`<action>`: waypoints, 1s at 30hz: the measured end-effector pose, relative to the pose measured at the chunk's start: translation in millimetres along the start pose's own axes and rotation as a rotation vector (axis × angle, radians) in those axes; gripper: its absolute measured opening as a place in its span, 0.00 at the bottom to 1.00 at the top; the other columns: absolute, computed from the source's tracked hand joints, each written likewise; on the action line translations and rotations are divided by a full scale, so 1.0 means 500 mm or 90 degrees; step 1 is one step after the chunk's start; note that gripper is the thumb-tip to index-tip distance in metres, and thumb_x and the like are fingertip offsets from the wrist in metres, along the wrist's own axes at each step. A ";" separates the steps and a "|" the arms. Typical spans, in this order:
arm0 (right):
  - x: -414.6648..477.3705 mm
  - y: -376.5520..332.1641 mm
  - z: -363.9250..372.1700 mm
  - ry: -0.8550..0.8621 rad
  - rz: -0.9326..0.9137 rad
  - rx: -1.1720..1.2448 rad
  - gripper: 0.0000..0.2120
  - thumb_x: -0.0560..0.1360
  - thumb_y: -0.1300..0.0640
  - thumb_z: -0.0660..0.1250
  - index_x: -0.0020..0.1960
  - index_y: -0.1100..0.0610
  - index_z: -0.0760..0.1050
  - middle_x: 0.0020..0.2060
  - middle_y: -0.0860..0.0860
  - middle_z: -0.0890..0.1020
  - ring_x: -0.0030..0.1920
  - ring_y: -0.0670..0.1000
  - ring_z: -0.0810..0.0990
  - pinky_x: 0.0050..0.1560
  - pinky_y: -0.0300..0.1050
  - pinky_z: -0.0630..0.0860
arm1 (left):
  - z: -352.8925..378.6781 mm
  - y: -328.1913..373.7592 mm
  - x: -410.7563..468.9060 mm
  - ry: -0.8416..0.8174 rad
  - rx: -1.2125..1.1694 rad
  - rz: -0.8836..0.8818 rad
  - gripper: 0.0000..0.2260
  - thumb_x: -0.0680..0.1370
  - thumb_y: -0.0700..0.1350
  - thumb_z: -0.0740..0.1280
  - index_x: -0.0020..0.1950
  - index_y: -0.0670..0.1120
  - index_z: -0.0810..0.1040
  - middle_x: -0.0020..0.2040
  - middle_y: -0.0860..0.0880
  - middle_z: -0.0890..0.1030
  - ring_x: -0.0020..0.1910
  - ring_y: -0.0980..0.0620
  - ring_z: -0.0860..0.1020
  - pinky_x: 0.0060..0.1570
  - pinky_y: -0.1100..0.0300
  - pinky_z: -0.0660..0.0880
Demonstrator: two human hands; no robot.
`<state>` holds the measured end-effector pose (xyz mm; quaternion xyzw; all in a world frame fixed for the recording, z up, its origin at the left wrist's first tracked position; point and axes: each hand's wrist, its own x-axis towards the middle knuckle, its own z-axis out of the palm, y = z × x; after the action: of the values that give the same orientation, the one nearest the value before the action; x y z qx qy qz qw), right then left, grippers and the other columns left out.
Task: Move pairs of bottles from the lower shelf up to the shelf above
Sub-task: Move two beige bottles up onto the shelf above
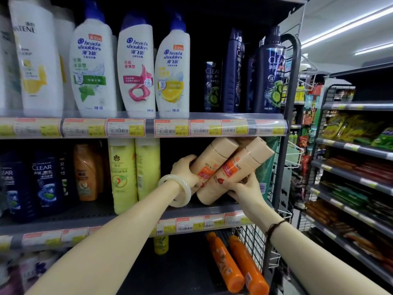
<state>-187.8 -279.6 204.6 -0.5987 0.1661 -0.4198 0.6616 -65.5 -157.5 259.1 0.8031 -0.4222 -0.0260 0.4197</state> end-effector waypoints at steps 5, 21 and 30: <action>0.018 0.000 0.013 -0.006 0.018 -0.010 0.26 0.66 0.71 0.73 0.58 0.53 0.71 0.55 0.55 0.81 0.57 0.55 0.80 0.57 0.57 0.78 | -0.007 -0.011 0.011 0.021 -0.006 -0.023 0.38 0.65 0.36 0.76 0.72 0.46 0.66 0.68 0.44 0.73 0.66 0.44 0.73 0.64 0.54 0.70; 0.047 -0.042 0.083 -0.095 -0.025 -0.266 0.31 0.66 0.64 0.77 0.64 0.57 0.67 0.54 0.50 0.78 0.55 0.50 0.77 0.55 0.47 0.76 | -0.001 -0.044 0.007 0.153 -0.126 -0.074 0.27 0.68 0.35 0.74 0.64 0.40 0.68 0.60 0.41 0.78 0.59 0.43 0.77 0.51 0.58 0.72; 0.061 -0.052 0.086 -0.176 0.008 -0.288 0.32 0.66 0.70 0.74 0.67 0.60 0.68 0.61 0.56 0.78 0.61 0.56 0.77 0.62 0.56 0.76 | -0.007 -0.070 0.000 0.124 -0.166 -0.071 0.25 0.69 0.38 0.73 0.63 0.42 0.67 0.61 0.43 0.77 0.60 0.44 0.77 0.55 0.55 0.73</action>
<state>-148.2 -272.6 247.3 -0.7819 0.1675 -0.2824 0.5299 -41.2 -145.2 237.0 0.7625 -0.3276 -0.0259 0.5574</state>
